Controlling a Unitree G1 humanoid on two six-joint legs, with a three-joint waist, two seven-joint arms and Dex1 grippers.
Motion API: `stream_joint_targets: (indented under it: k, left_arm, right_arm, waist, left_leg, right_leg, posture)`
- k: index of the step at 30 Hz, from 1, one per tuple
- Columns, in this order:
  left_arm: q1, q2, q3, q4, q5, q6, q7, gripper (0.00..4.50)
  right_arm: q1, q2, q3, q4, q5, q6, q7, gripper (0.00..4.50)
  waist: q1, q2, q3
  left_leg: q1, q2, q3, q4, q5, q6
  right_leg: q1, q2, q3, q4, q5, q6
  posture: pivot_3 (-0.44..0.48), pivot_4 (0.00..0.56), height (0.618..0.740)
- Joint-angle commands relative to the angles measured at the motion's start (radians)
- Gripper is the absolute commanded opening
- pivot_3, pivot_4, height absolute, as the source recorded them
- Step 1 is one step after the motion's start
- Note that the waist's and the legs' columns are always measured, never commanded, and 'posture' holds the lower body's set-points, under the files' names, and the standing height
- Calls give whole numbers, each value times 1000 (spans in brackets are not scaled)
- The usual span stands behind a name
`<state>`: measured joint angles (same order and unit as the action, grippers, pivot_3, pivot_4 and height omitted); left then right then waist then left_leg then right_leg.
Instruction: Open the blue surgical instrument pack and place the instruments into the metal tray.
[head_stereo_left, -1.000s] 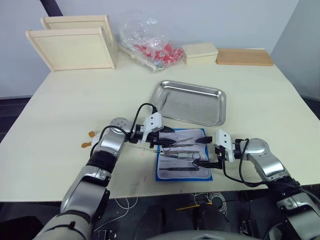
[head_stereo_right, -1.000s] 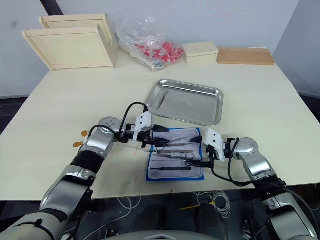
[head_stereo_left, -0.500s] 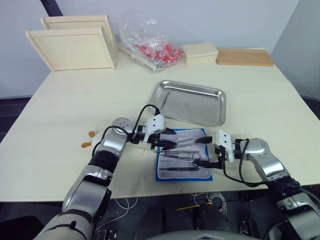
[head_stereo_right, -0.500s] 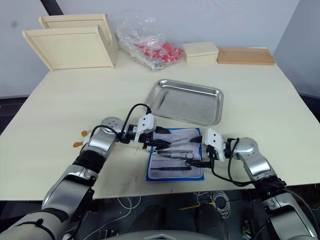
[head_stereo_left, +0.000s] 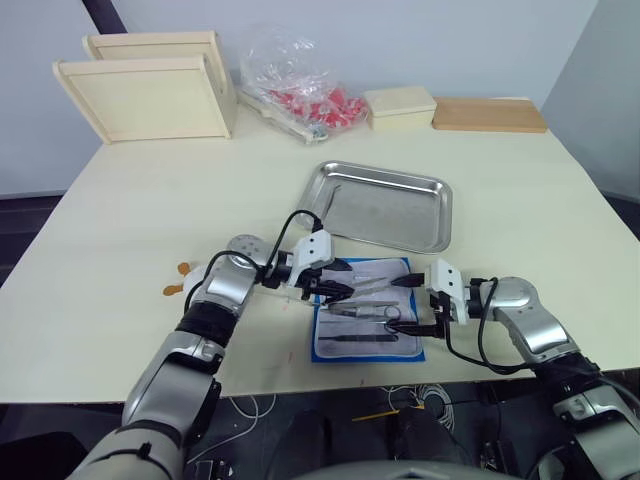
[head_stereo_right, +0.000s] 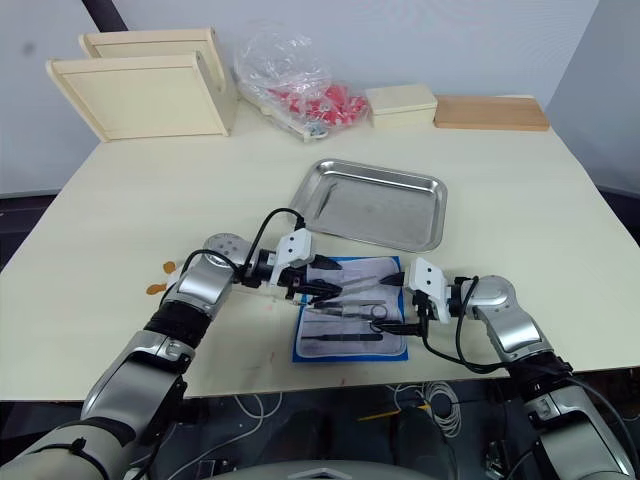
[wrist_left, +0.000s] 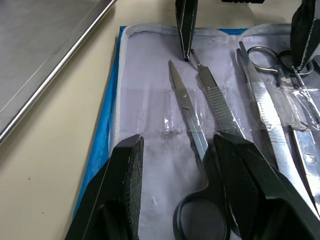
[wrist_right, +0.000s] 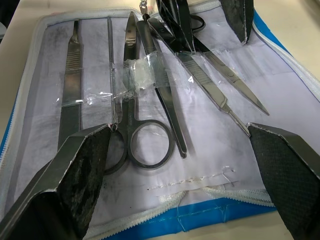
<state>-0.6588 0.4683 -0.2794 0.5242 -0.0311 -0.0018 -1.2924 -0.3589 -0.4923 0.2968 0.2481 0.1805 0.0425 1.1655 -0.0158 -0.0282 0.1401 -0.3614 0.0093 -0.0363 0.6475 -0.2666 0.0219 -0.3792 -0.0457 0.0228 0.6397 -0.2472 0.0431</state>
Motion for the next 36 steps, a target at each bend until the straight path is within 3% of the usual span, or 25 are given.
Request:
stream_joint_targets:
  k: [1,8,15,30,36]
  left_arm:
    - [1,4,-30,19,36,13,2,2341]
    - [1,1,-39,12,37,35,-5,2341]
    - [26,-5,-45,-48,21,162,-15,187]
    - [26,18,-56,-107,29,204,-18,84]
    - [-5,34,-73,-206,29,327,-20,84]
  right_arm:
    - [47,-4,60,101,-95,54,-39,4500]
    - [49,-7,57,101,-95,52,-39,4500]
    - [52,-10,56,98,-95,54,-40,4500]
    - [49,-5,55,107,-96,52,-43,4500]
    - [48,0,57,110,-98,51,-46,4500]
  waist:
    - [0,0,0]
    - [-1,0,0]
    - [-1,0,-1]
    - [-1,0,-1]
    - [-2,0,0]
  left_leg:
    - [0,0,0,0,0,0]
    - [0,0,0,0,0,0]
    - [0,0,0,0,0,0]
    - [0,0,0,0,0,0]
    - [0,1,-1,0,0,0]
  right_leg:
    - [0,0,0,0,0,0]
    - [0,0,0,0,0,0]
    - [0,0,0,0,0,0]
    - [0,0,0,0,-1,0]
    - [0,0,0,0,-1,1]
  posture:
    - [0,150,740]
    - [0,150,740]
    - [0,150,740]
    - [0,150,740]
    - [0,150,740]
